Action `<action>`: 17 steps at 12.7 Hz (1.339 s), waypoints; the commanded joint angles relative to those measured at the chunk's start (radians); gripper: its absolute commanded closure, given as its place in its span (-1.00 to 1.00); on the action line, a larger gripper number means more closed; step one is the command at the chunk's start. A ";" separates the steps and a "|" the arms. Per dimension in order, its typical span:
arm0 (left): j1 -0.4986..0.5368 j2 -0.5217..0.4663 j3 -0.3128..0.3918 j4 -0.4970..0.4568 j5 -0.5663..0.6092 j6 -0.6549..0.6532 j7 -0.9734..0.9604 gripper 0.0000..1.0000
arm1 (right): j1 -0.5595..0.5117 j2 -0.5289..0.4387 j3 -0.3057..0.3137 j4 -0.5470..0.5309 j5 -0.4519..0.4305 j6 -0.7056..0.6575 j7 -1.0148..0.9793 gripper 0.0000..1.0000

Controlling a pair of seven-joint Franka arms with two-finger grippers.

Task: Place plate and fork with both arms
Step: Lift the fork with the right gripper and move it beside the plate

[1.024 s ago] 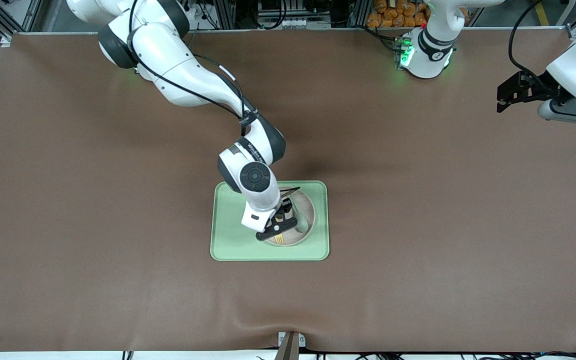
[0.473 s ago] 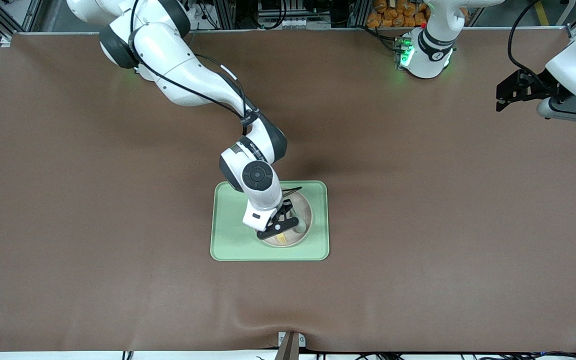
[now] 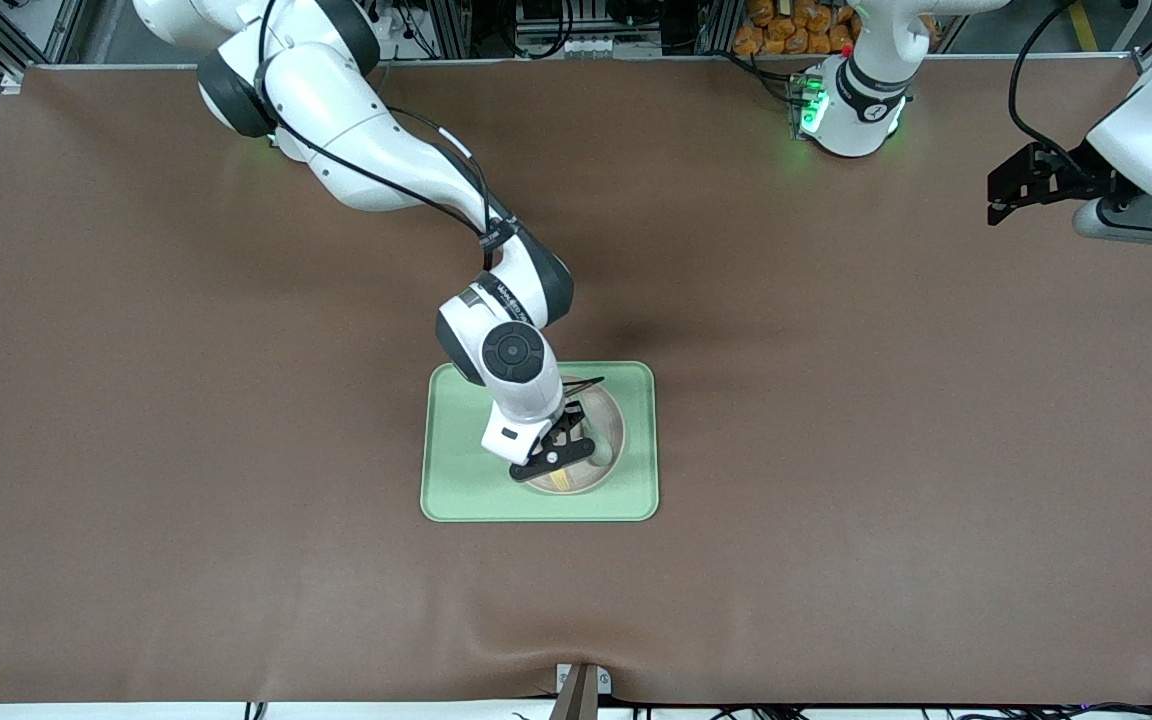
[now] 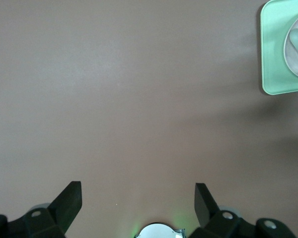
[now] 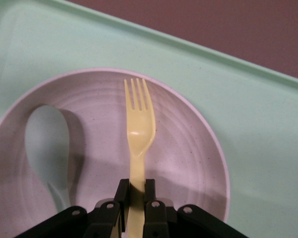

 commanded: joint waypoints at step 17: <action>0.047 0.024 0.010 -0.009 -0.054 0.045 -0.019 -1.00 | -0.337 -0.131 0.226 -0.261 -0.036 -0.029 0.021 0.92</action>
